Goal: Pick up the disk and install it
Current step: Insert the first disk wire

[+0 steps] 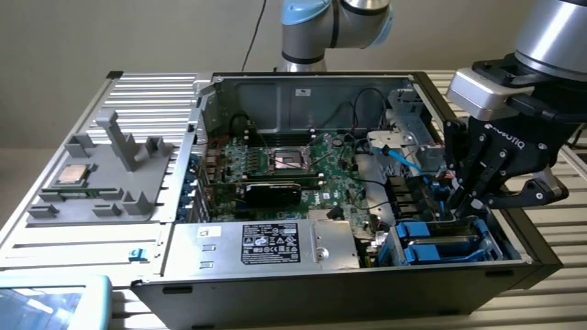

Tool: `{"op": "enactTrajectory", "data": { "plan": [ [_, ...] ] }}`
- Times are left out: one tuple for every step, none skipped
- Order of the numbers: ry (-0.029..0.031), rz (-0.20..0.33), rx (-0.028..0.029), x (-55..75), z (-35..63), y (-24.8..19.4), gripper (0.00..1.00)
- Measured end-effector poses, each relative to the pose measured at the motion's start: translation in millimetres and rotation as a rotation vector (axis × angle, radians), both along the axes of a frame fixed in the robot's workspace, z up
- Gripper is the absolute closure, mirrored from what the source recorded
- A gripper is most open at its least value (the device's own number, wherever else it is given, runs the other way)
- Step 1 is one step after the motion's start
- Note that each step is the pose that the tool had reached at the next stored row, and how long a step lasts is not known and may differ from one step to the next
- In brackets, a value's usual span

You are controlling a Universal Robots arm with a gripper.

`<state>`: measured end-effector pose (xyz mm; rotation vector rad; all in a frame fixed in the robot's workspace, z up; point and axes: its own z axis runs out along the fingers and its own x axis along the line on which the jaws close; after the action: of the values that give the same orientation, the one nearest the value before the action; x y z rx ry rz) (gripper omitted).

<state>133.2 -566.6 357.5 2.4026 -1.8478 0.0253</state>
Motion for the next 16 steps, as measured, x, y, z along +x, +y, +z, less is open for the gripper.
{"op": "enactTrajectory", "data": {
  "plan": [
    [0.0000,0.000,-0.0013,0.0,0.0,0.5,0.84],
    [0.0000,0.000,-0.0013,0.0,-0.1,0.5,0.84],
    [0.0001,0.000,-0.0014,0.1,0.0,0.5,0.84],
    [0.0001,0.000,-0.0014,0.1,0.0,0.5,0.84],
    [0.0001,0.000,-0.0015,0.1,0.0,0.5,0.84],
    [0.0001,0.000,-0.0015,0.1,0.0,0.5,0.84],
    [0.0001,0.000,-0.0014,0.1,0.0,0.5,0.84],
    [0.0001,0.000,-0.0015,0.1,0.0,0.5,0.84],
    [0.0001,0.000,-0.0015,0.1,0.0,0.5,0.84],
    [0.0001,0.000,-0.0015,0.1,0.0,0.5,0.84],
    [0.0001,0.000,-0.0015,0.1,0.0,0.5,0.84],
    [0.0001,0.000,-0.0015,0.1,0.0,0.5,0.84],
    [0.0000,-0.001,-0.0016,0.1,0.0,0.7,0.84],
    [0.0001,-0.002,-0.0022,0.1,0.0,1.0,0.84],
    [0.0001,-0.004,-0.0028,0.0,-0.1,1.3,0.84],
    [0.0000,-0.005,-0.0039,0.1,-0.2,1.7,0.84]
  ]
}}
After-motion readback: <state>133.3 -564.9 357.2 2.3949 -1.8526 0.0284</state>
